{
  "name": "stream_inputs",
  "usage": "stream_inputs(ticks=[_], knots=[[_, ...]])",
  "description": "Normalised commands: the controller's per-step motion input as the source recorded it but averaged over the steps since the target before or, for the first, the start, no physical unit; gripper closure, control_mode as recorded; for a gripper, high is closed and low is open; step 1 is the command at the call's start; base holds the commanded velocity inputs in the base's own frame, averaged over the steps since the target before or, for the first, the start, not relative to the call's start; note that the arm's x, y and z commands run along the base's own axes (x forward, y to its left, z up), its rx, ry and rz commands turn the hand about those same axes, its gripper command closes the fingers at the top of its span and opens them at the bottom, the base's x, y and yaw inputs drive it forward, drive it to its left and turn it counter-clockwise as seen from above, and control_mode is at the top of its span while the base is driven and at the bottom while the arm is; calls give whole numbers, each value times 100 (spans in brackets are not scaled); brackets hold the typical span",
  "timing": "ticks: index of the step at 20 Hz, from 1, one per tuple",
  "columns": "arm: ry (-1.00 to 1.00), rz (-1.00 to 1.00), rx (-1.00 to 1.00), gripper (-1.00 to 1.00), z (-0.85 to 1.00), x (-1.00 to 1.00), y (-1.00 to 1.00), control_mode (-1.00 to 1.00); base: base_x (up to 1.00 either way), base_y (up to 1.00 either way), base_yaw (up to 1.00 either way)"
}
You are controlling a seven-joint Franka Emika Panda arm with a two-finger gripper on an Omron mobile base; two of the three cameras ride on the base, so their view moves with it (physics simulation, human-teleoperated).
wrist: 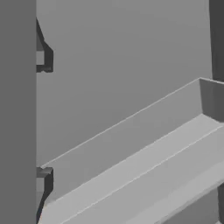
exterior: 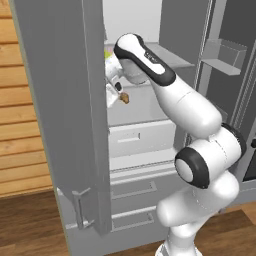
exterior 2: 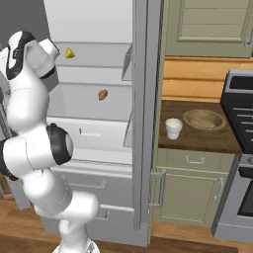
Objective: Grab a lemon wedge from the fridge and one ice cube from the ice bowl, and put them in the glass of lemonade.
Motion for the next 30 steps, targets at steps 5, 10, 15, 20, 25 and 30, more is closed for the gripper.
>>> stream_inputs(ticks=[5,10,15,20,25,30], knots=[[-1,-4,0,-100,1,-37,100,-100,0,0,0],[0,-15,-4,-100,20,0,84,-100,0,0,0],[-1,-1,-10,-100,20,-32,-15,-100,0,0,0],[-16,-1,-11,-100,8,-78,-89,-100,0,0,0],[-11,-1,-17,-100,6,-61,-100,-100,0,0,0],[-13,-3,-25,-100,8,-58,-100,-100,0,0,0]])
